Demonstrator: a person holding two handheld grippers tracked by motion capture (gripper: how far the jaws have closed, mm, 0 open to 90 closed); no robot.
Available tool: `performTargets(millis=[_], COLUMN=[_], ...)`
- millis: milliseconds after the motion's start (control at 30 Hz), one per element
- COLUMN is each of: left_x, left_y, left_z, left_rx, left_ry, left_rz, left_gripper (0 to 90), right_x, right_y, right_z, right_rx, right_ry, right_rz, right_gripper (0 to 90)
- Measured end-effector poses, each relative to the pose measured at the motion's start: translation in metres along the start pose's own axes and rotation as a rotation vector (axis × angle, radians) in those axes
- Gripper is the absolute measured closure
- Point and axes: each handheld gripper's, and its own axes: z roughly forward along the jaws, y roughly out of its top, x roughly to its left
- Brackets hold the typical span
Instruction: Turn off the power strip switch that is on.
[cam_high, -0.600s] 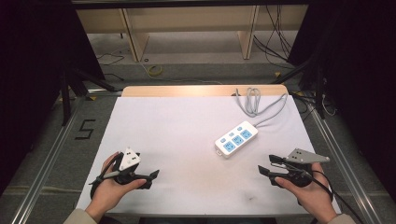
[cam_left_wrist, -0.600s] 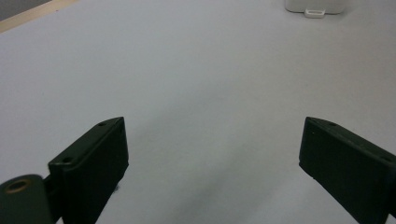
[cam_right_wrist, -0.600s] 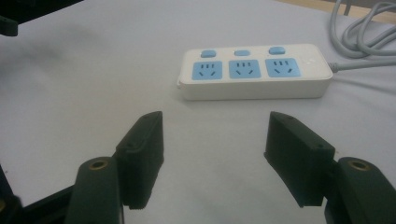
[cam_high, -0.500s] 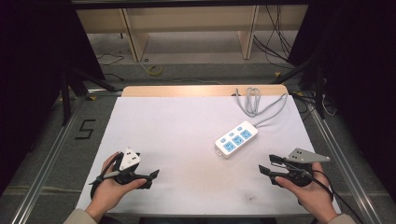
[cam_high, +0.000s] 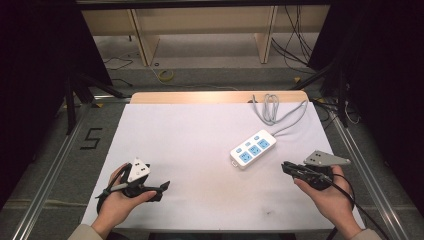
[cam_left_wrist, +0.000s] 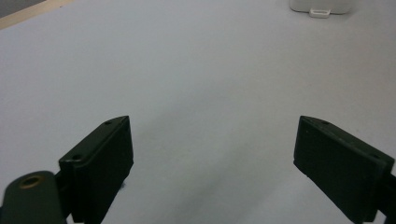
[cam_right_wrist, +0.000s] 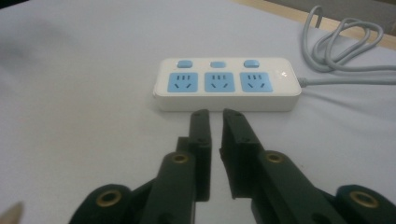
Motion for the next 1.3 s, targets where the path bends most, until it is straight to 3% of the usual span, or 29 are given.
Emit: performTargets(millis=[67,333,833,1300], left_x=[0.001,0.001,0.0,0.0], left_y=[0.0,0.0,0.001,0.001], left_z=[0.0,0.001,0.001,0.001], left_rx=[0.005,0.003,0.005,0.005], left_ry=[0.006,0.006,0.009,0.013], left_rz=[-0.002,-0.002,0.001,0.004], left_gripper=[12.7,13.4,13.9,14.0], right_x=[0.0,-0.001,-0.011,-0.013], right_y=[0.002,0.008,0.032,0.042], right_z=[0.003,0.013,0.04,0.057], right_rx=[0.011,0.05,0.077,0.102], right_ry=[-0.004,-0.008,-0.025,-0.015], right_rz=[-0.007,-0.025,-0.014,-0.015], right_gripper=[89.9,90.0,90.0,90.0])
